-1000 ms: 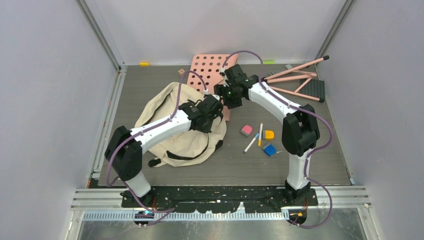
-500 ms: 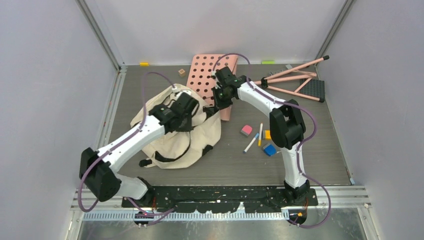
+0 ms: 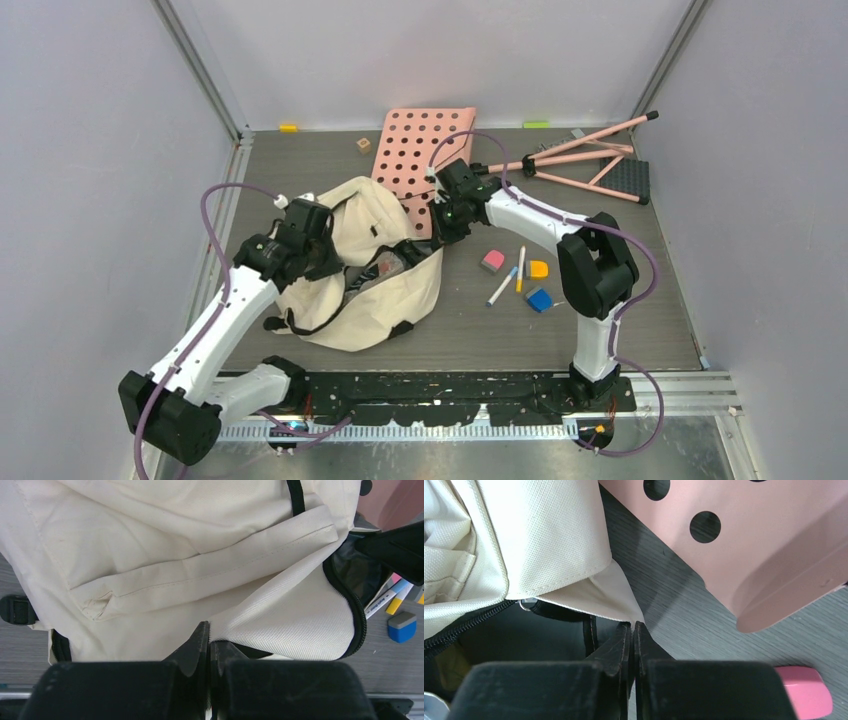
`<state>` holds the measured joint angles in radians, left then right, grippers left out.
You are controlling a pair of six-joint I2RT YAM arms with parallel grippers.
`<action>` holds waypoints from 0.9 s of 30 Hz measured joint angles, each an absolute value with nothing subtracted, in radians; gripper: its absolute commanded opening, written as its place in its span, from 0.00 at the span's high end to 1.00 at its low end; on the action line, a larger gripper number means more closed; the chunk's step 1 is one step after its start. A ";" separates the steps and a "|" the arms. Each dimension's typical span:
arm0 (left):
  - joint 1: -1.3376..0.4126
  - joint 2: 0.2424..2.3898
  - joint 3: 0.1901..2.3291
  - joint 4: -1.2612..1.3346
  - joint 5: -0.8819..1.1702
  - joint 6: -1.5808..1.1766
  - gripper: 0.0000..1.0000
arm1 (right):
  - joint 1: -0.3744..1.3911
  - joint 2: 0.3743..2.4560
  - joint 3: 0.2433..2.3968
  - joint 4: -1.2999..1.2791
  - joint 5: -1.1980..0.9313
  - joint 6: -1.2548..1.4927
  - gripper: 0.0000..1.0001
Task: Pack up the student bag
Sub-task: Zip the student bag at the center of the board.
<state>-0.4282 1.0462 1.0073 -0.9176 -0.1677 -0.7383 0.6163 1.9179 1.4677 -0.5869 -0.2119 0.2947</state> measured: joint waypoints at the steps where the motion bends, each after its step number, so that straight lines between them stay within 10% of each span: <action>1: -0.421 1.047 1.006 -0.916 -0.157 -0.739 1.00 | 0.616 1.917 1.465 -0.579 -0.214 0.294 0.76; 9: -0.393 1.098 1.022 -0.891 -0.041 -0.720 1.00 | 0.604 1.844 1.447 -0.572 -0.203 0.278 0.40; 27: -0.385 1.132 1.043 -0.863 0.038 -0.781 1.00 | 0.766 1.790 1.391 -0.440 -0.197 0.276 0.58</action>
<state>-0.3851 1.1316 1.0431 -0.8631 0.0376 -0.7815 0.7658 1.7897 1.3914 -0.4404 -0.1967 0.2760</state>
